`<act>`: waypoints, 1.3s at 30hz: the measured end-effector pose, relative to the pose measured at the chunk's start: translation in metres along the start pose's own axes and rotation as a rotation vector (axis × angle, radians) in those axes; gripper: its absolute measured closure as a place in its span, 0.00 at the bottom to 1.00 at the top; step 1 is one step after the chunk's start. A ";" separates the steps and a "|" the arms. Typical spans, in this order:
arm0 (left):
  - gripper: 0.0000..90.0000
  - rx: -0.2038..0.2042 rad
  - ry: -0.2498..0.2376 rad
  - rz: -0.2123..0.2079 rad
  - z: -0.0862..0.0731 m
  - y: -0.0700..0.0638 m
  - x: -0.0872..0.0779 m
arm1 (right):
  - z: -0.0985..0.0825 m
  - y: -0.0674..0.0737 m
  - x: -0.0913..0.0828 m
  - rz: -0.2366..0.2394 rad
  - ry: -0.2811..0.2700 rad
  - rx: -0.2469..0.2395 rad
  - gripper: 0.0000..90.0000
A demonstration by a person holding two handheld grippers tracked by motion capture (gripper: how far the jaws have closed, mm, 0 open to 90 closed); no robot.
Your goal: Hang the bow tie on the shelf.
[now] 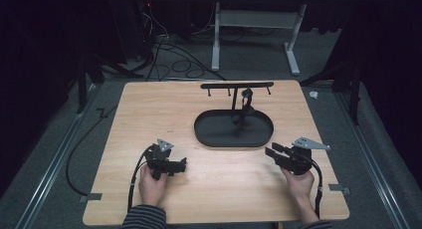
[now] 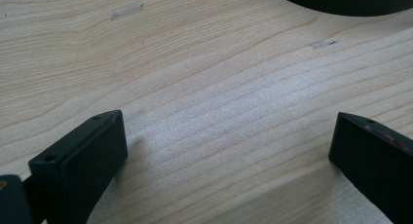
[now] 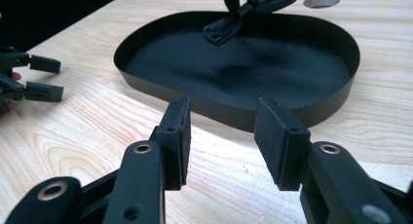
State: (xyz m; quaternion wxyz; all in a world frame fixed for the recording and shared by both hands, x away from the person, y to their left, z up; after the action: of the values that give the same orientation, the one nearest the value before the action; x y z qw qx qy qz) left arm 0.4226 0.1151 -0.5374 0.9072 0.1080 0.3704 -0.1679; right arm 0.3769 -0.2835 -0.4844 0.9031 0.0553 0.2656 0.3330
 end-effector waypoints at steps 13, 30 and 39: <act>0.01 0.000 0.000 0.000 0.000 0.000 0.000 | -0.012 -0.002 0.010 -0.027 0.054 -0.008 0.66; 0.01 0.000 0.000 0.000 0.000 0.000 0.000 | -0.024 -0.001 0.022 -0.098 0.148 -0.068 0.65; 0.01 0.000 0.000 0.000 0.000 0.000 0.000 | -0.031 0.000 0.026 -0.133 0.181 -0.094 0.64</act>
State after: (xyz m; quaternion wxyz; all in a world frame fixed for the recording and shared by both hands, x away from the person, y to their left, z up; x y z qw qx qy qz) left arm 0.4226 0.1151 -0.5374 0.9071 0.1080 0.3705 -0.1679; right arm 0.3772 -0.2697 -0.5220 0.8971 -0.0351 0.3334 0.2879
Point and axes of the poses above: each handheld gripper's, and its own axes: x roughly forward along the jaws, z roughly out of its top, y roughly to its left, the point moved 4 cm from there along x, roughly forward along the jaws, and after that the axes turned 7 degrees about z, right-handed, at the moved point
